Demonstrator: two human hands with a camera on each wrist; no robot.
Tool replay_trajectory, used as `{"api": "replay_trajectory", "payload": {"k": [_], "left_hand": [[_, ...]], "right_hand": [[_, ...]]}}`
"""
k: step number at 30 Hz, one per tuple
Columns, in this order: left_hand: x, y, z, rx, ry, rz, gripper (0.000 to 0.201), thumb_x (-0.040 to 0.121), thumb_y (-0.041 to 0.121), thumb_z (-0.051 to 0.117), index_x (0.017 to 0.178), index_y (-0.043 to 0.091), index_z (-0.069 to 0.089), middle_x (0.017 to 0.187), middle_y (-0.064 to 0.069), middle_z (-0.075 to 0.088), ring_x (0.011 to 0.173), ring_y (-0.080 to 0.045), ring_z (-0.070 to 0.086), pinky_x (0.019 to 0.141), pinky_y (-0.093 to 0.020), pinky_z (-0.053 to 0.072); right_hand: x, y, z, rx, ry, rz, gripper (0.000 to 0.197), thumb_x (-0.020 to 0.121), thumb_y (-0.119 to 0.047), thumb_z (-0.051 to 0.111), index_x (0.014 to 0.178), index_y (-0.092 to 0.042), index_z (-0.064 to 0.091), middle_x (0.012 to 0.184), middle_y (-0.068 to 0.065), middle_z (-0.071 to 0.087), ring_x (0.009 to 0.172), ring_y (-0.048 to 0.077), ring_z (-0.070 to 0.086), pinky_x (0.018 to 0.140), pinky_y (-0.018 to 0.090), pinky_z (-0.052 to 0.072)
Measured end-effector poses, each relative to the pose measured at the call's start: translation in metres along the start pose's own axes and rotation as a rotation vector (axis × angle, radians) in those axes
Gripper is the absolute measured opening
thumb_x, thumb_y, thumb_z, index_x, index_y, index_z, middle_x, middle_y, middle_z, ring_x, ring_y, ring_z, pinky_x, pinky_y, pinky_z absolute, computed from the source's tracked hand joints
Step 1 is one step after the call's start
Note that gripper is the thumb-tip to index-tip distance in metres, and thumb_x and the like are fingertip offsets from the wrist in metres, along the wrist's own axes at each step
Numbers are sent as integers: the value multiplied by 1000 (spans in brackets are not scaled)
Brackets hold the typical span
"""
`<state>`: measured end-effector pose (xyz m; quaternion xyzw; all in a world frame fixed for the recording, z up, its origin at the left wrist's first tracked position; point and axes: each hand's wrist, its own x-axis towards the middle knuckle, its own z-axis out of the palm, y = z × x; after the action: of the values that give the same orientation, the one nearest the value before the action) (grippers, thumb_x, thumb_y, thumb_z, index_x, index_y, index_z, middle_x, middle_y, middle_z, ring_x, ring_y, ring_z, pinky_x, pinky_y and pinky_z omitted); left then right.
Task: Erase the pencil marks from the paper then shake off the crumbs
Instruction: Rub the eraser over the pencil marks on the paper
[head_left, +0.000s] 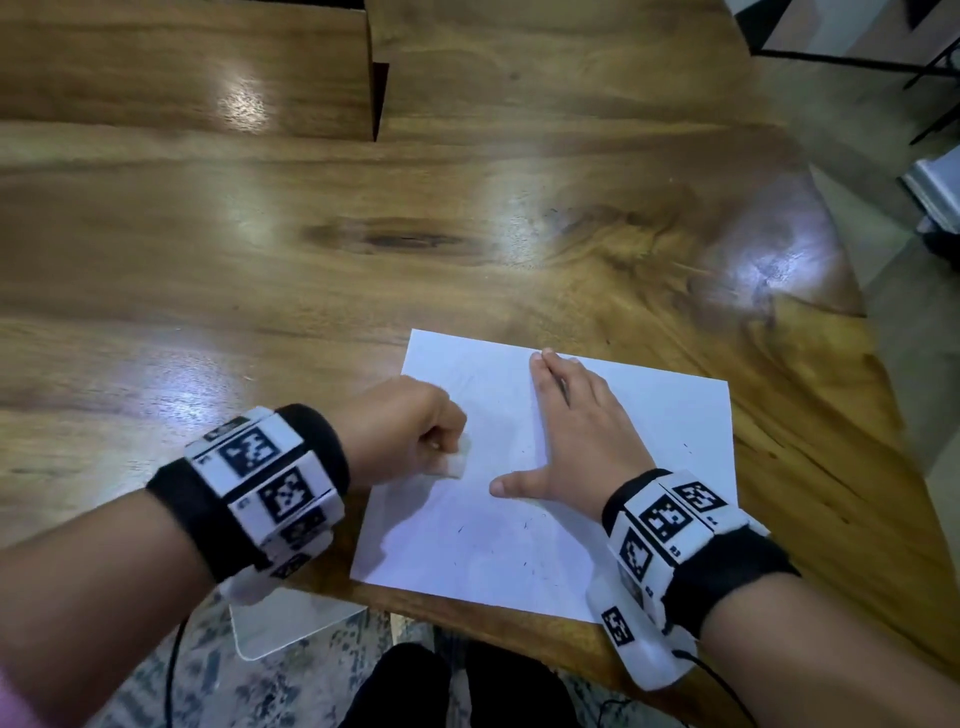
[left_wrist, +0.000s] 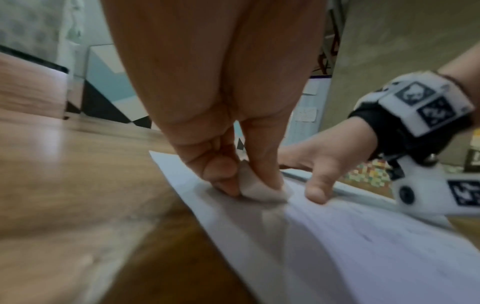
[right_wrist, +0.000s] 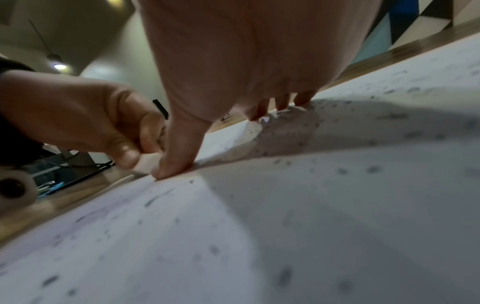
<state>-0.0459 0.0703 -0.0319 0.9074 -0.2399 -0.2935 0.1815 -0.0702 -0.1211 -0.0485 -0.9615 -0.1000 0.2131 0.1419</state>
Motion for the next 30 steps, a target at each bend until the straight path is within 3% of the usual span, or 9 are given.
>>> {"api": "replay_trajectory", "payload": {"k": [2,4,7,10,15,19,22,27,30], "left_hand": [[6,0,-8,-46,73,-34,9,74,20,72,70,16,64,73,1,57,71,-18,52,62,-22,36],[29,5,-21,-94,252,-56,13,74,17,71,81,8,66,74,-3,58,71,-19,51,64,-21,34],[52,14,-27,-63,332,-51,15,77,18,68,85,5,65,81,-7,63,73,-17,48,62,-21,29],[24,8,-8,-81,287,-55,14,79,20,67,75,8,63,69,2,52,67,-19,46,51,-28,21],[-21,-2,10,-42,106,18,22,76,26,69,66,10,58,69,0,51,66,-19,48,56,-25,32],[24,7,-11,-121,278,-74,13,76,19,70,81,9,65,82,-9,65,74,-24,58,65,-24,39],[22,6,-2,-161,313,-74,11,77,16,69,79,7,64,76,-4,57,65,-19,50,59,-22,33],[-47,-6,39,-176,153,41,22,75,24,70,62,15,55,63,12,41,59,-9,46,56,-23,35],[-35,-1,27,-161,147,52,14,75,23,71,67,16,62,64,11,43,59,-6,43,57,-23,32]], "right_hand": [[0,0,0,-11,-9,-10,126,63,-70,67,150,-22,-10,158,-4,-11,145,17,-11,117,28,-4],[-1,0,1,-27,-24,-20,120,64,-72,64,149,-31,-10,158,-2,-15,144,18,-14,116,30,-5],[-1,0,1,-51,-46,-24,116,65,-74,62,148,-38,-11,157,-1,-17,144,20,-16,116,32,-6],[0,0,0,-51,-50,-17,116,65,-74,62,148,-38,-12,157,-2,-18,143,19,-17,116,32,-6],[-2,-3,-1,-82,-63,-14,115,67,-73,60,148,-36,-13,157,1,-19,143,21,-18,117,33,-6],[0,-4,1,-92,-68,6,118,64,-75,61,148,-36,-13,157,2,-19,143,23,-17,118,36,-6],[0,-4,2,-90,-82,10,120,63,-77,61,148,-36,-14,156,1,-20,143,23,-18,118,38,-5],[-1,-3,1,-108,-84,4,120,64,-77,59,147,-35,-16,157,2,-20,144,23,-19,118,38,-7],[-1,-5,1,-110,-87,3,120,65,-76,60,148,-34,-15,157,2,-21,144,23,-19,118,38,-7]]}}
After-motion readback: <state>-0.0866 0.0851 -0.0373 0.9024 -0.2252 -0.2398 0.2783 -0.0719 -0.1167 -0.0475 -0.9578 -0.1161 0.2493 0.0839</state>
